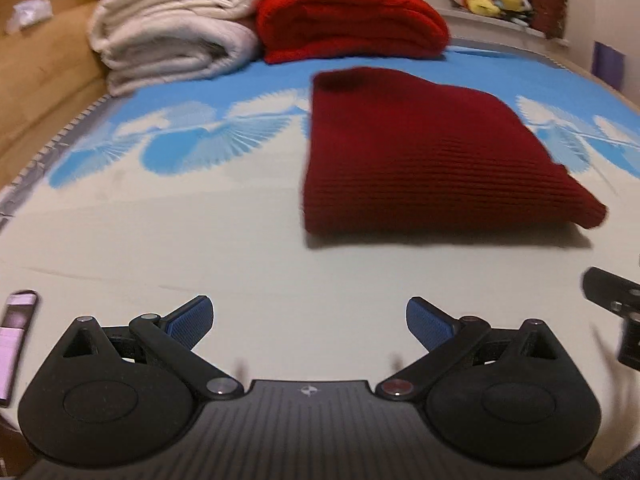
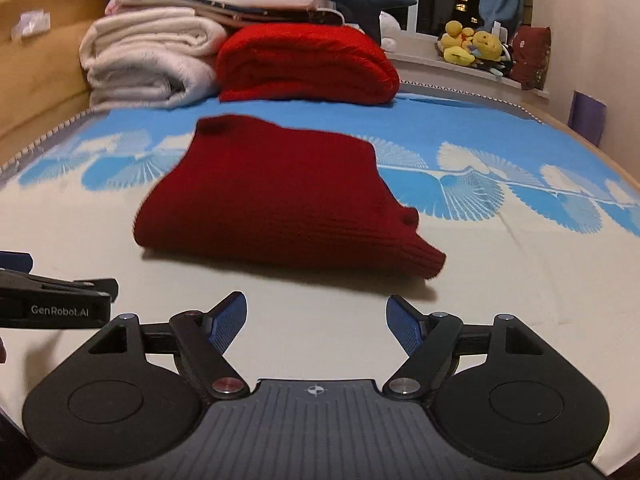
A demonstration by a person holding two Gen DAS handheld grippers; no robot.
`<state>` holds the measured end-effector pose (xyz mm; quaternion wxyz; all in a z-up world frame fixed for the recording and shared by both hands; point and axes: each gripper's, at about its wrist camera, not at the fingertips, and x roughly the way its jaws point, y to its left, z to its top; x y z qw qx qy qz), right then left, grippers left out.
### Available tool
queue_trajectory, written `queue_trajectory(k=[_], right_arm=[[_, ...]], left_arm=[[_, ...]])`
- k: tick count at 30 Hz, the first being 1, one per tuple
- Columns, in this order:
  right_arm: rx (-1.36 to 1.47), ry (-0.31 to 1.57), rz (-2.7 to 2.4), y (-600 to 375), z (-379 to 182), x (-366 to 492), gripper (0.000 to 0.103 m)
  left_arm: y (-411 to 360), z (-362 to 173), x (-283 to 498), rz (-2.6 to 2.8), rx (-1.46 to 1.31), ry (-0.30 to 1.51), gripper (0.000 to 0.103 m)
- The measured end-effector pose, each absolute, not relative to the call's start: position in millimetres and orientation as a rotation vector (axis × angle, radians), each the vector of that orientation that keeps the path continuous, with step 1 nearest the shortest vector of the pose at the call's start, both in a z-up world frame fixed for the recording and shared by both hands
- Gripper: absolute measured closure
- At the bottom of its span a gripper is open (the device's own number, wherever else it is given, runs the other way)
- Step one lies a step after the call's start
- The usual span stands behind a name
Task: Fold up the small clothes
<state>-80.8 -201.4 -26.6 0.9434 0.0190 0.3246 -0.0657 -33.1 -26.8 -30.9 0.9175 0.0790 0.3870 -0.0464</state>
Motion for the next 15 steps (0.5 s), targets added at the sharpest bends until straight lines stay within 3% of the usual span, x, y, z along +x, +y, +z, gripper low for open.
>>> queue_trajectory(k=[15], right_arm=[[0.056, 0.712, -0.163, -211, -38, -74, 0.024]], left_arm=[[-40, -26, -25, -0.152, 0.125, 0.809, 0.000]])
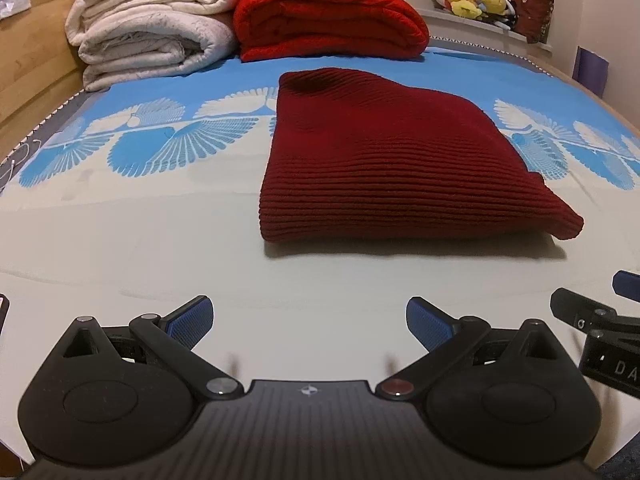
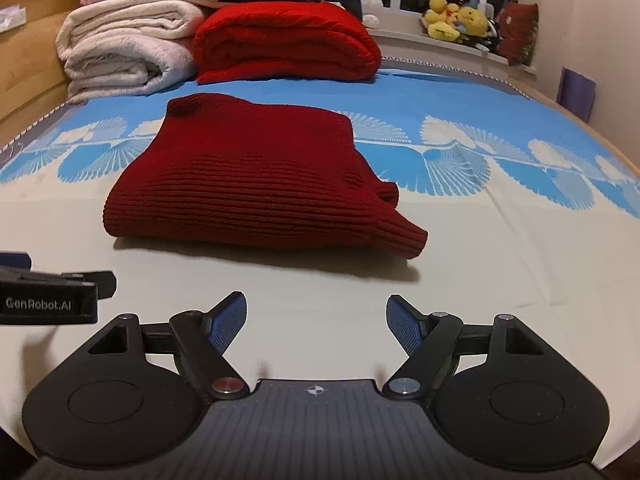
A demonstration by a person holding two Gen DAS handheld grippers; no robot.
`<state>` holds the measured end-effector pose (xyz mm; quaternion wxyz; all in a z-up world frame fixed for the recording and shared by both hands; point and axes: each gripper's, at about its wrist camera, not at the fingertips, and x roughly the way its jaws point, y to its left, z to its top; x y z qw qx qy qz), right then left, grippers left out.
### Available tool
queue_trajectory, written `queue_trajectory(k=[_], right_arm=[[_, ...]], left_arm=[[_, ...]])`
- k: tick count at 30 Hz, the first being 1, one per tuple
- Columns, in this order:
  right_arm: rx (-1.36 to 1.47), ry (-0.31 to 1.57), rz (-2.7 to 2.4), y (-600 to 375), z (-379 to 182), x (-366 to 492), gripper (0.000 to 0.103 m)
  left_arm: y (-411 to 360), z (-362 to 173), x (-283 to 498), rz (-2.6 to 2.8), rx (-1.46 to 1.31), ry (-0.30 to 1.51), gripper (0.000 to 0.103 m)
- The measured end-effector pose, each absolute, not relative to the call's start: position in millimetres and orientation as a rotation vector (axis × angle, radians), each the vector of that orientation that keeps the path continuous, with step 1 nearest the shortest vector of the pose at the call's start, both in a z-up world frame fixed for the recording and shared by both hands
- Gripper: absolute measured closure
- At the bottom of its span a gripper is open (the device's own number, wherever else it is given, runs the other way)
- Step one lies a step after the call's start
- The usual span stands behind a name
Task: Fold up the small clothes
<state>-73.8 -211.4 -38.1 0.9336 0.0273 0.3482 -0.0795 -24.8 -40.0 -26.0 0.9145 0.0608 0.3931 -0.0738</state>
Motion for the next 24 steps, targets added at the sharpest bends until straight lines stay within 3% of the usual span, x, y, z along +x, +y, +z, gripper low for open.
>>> queue_trajectory(k=[24], right_arm=[[0.078, 0.728, -0.179, -214.7, -41.5, -74.6, 0.024]], left_arm=[[-46.6, -30.2, -27.1, -0.152, 0.166, 0.795, 0.000]])
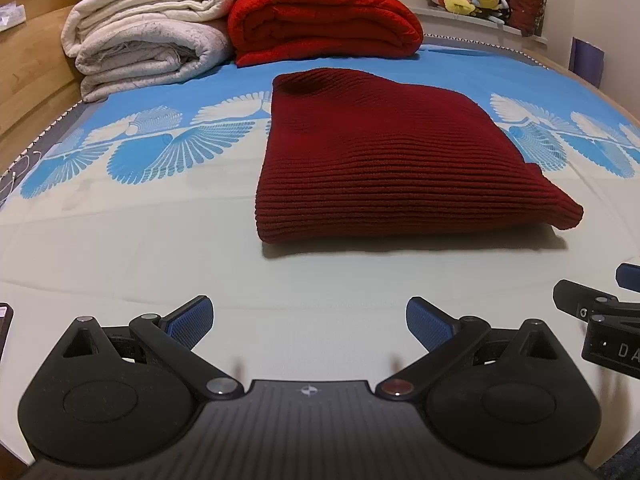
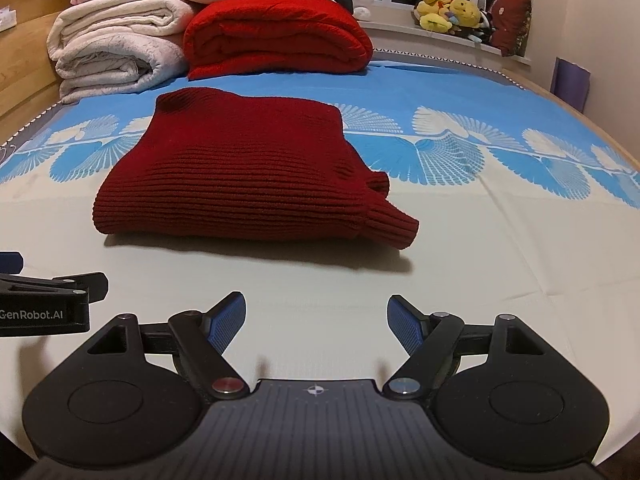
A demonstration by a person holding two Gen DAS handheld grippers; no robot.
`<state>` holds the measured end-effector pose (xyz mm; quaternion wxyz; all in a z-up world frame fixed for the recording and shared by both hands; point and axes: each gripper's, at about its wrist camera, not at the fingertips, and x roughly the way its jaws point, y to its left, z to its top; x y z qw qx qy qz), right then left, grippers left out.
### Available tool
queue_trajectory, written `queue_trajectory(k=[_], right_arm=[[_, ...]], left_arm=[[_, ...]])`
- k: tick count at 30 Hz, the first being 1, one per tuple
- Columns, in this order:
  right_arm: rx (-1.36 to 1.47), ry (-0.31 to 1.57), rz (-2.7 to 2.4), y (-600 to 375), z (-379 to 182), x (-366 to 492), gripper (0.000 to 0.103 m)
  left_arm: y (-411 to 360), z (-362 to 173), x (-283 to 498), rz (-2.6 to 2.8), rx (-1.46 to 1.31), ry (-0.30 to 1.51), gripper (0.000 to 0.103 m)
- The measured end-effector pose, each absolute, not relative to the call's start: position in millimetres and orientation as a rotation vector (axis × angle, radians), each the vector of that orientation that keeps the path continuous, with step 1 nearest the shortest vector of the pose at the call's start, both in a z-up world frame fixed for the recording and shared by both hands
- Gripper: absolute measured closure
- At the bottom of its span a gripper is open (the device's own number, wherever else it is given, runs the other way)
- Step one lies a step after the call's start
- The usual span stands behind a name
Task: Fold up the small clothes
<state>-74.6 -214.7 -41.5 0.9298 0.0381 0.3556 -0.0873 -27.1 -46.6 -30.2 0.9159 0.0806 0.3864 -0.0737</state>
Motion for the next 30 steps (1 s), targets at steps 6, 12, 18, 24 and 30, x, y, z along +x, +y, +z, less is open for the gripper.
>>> queue_trajectory(k=[6, 12, 18, 24, 30], right_arm=[[0.074, 0.728, -0.172, -215.6, -41.2, -74.8, 0.023], [0.071, 0.730, -0.167, -215.0, -41.8, -75.3, 0.023], [0.068, 0.732, -0.164, -213.2, -41.9, -75.2, 0.023], [0.068, 0.735, -0.160, -213.0, -42.4, -74.5, 0.023], [0.064, 0.736, -0.157, -212.6, -42.9, -74.8, 0.022]], left_arm=[[-48.3, -30.9, -27.6, -0.155, 0.172, 0.796, 0.000], [-49.3, -30.9, -28.3, -0.152, 0.174, 0.792, 0.000], [-50.0, -31.3, -30.2, -0.149, 0.177, 0.790, 0.000], [-49.5, -31.6, -30.6, -0.146, 0.178, 0.791, 0.000], [-48.7, -31.7, -30.4, -0.147, 0.180, 0.791, 0.000]])
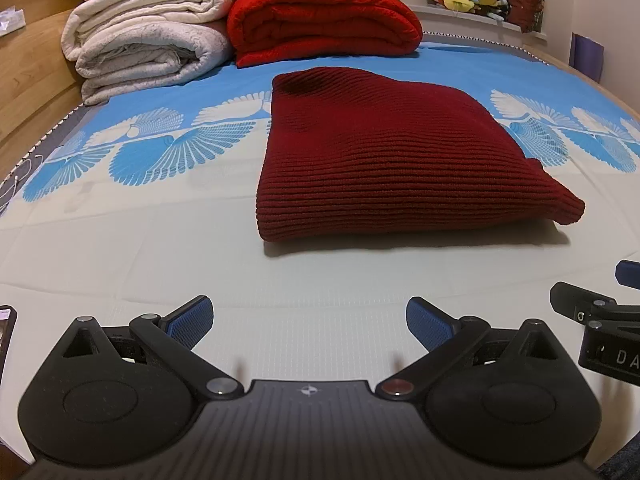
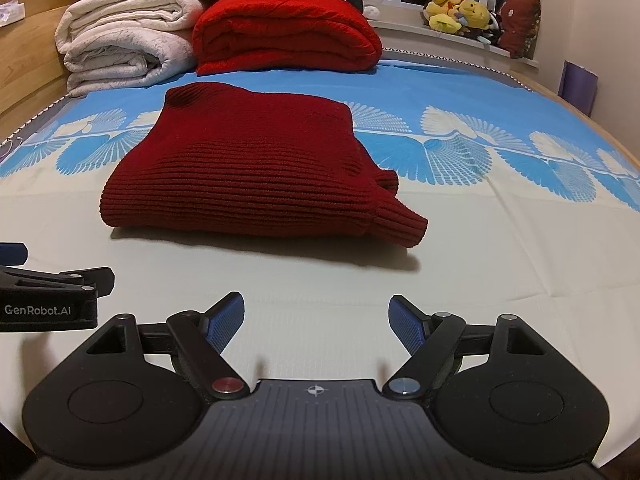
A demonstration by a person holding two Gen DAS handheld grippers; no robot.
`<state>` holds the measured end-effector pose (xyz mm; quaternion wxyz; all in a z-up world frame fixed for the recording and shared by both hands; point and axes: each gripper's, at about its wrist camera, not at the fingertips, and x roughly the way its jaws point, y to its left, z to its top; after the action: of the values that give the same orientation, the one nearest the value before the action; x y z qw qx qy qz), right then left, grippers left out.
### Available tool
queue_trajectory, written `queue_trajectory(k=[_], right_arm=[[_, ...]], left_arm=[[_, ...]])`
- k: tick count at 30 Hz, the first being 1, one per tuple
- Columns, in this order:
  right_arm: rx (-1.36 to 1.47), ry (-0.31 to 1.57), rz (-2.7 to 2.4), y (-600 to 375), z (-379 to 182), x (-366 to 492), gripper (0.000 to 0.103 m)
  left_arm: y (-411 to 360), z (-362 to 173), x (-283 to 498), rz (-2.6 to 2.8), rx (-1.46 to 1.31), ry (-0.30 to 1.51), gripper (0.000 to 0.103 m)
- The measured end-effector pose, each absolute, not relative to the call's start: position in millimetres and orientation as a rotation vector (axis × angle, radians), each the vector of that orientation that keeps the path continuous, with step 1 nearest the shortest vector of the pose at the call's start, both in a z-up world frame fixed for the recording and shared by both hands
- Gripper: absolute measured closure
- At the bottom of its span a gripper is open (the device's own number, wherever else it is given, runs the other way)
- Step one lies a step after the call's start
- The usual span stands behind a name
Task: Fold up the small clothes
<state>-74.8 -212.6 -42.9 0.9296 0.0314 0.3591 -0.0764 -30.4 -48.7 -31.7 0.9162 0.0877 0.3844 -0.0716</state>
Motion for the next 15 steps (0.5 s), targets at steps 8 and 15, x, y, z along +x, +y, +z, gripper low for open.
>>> queue_trajectory(k=[8, 15], right_arm=[[0.065, 0.736, -0.155, -212.9, -43.3, -75.1, 0.022], [0.065, 0.737, -0.154, -213.2, -43.0, -75.3, 0.022]], left_arm=[[-47.0, -31.7, -31.0, -0.145, 0.183, 0.790, 0.000], [-47.4, -32.1, -31.4, -0.146, 0.186, 0.787, 0.000]])
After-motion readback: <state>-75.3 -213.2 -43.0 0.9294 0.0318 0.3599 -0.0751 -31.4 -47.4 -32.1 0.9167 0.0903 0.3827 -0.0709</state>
